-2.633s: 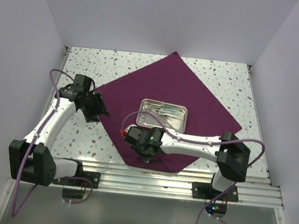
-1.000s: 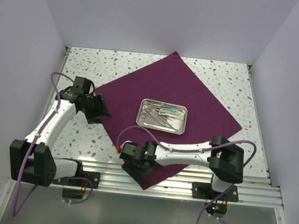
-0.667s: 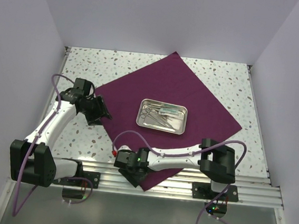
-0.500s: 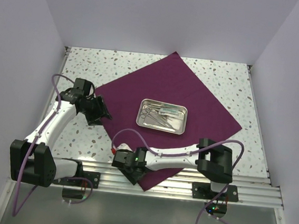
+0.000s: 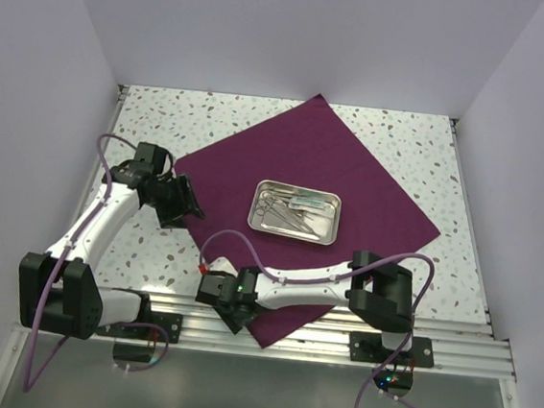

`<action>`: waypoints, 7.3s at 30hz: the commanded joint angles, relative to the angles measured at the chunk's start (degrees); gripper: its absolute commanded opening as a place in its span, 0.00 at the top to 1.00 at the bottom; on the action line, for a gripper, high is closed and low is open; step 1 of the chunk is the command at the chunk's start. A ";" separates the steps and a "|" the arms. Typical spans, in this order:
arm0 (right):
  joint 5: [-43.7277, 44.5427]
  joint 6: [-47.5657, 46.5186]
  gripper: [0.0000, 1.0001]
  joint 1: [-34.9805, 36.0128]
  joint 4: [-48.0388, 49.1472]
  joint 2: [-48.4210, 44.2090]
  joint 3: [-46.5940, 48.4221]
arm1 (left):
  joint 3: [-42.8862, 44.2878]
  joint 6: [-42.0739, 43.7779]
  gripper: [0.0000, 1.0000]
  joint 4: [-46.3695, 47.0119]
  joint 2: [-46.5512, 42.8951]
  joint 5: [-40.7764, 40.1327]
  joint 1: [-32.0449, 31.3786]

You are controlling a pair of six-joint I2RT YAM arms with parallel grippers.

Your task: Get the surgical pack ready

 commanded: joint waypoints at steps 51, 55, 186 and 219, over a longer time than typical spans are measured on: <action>13.34 -18.44 1.00 -25.40 -16.95 -1.06 25.75 | 14.31 4.32 0.41 -1.12 12.25 -0.80 5.17; 12.64 -19.24 1.00 -29.26 -18.27 0.70 30.15 | 15.63 5.37 0.41 -1.56 13.75 0.26 6.75; -14.44 -21.44 1.00 -70.23 -12.83 9.41 23.04 | 13.88 9.86 0.49 4.41 20.43 5.62 8.24; -17.23 -24.86 0.95 -65.41 -13.44 15.81 44.98 | 15.90 8.89 0.49 5.12 22.63 7.47 5.61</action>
